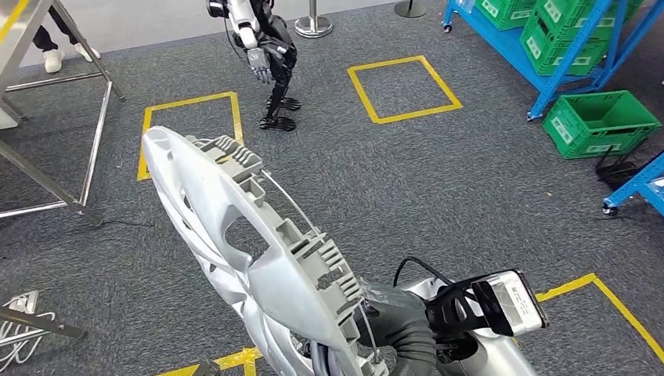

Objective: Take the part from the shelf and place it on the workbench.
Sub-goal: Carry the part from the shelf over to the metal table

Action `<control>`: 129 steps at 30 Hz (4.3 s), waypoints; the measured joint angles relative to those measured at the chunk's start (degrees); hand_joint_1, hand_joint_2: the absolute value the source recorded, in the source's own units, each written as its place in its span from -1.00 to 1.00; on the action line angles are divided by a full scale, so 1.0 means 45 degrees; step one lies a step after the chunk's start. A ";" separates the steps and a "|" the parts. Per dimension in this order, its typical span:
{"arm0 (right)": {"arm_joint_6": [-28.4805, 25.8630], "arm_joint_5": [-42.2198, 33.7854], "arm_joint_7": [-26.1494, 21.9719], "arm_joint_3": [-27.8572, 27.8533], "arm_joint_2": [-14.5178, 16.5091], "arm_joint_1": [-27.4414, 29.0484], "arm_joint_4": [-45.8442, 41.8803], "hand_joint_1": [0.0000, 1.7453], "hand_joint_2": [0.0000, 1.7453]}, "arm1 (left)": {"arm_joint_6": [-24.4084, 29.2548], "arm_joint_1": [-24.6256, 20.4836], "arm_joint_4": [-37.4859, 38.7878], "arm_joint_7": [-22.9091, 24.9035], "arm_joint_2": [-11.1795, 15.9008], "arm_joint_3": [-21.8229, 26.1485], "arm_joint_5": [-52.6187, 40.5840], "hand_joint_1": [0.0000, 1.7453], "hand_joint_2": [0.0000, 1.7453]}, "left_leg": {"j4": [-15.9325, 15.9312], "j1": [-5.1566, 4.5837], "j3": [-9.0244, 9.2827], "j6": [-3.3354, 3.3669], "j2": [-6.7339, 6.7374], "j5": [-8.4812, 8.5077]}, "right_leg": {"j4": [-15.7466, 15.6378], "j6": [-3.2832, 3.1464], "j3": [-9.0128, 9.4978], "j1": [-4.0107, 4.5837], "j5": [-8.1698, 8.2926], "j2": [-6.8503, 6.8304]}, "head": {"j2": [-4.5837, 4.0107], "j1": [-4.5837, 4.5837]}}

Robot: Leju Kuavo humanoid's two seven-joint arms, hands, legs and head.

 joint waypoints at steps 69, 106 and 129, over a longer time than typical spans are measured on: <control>0.0589 -0.0447 0.0057 -0.0146 -0.0266 -0.0032 0.0852 1.00 1.00 | -0.0471 -0.0601 -0.0359 0.0993 -0.0282 0.0680 -0.1820 -1.00 1.00 | -0.0591 0.0266 0.0471 0.0122 -0.1210 0.0379 | 0.3465 0.0319 -0.1993 -0.0309 -0.1053 0.1224 | 0.0000 0.0015; 0.0601 -0.0170 0.0053 -0.0136 -0.0321 -0.0029 0.0796 1.00 1.00 | -0.0527 -0.0512 -0.0397 0.0956 -0.0420 0.0938 -0.1876 -1.00 1.00 | 0.0082 0.0360 0.0237 -0.0310 -0.2338 -0.0032 | 0.0338 0.0747 -0.0818 -0.0503 0.0632 0.1852 | 0.0000 0.0035; 0.0349 0.0142 0.0079 -0.0064 -0.0336 -0.0156 0.0604 1.00 1.00 | -0.0549 -0.0612 -0.0447 0.0951 -0.0450 0.1100 -0.2220 -1.00 1.00 | -0.0354 0.0362 0.0285 0.0018 -0.1057 0.0380 | 0.2985 0.0423 -0.1667 -0.0330 -0.0884 0.1174 | 0.0000 0.0058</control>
